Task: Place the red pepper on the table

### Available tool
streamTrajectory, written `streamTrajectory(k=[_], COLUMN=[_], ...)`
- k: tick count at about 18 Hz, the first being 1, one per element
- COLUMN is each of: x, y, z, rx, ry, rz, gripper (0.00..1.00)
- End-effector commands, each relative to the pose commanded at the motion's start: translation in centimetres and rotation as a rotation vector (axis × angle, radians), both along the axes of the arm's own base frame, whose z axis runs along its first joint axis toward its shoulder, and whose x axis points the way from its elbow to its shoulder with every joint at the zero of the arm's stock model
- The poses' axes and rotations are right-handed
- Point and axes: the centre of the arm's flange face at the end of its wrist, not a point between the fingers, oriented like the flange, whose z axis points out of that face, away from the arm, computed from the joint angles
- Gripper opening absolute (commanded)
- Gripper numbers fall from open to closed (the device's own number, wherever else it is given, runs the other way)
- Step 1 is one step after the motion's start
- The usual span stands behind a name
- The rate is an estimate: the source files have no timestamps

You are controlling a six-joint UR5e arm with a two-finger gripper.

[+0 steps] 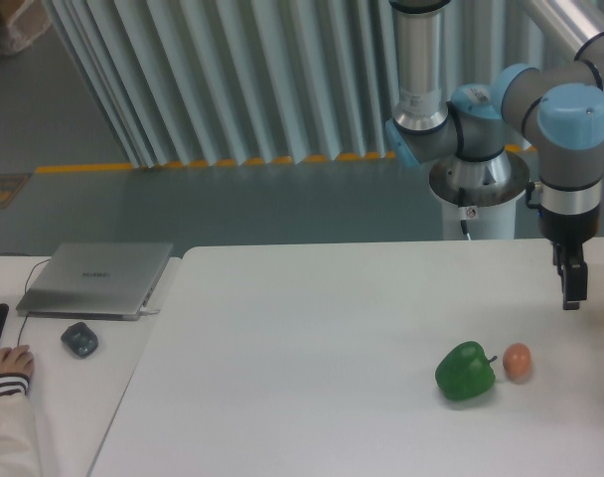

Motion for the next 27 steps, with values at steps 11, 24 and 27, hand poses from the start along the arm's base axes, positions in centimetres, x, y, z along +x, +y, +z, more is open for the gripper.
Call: streamTrajectory(k=[11, 24, 27], x=[-8.4, -13.1, -13.7], y=[-7.0, -13.7, -14.3], z=[-0.8, -6.7, -8.0], rx=[-0.036, -0.209, -0.157], ry=[0.005, -0.084, -0.118], rz=[-0.226, -0.224, -0.21], gripper=[1.0, 1.0, 1.0])
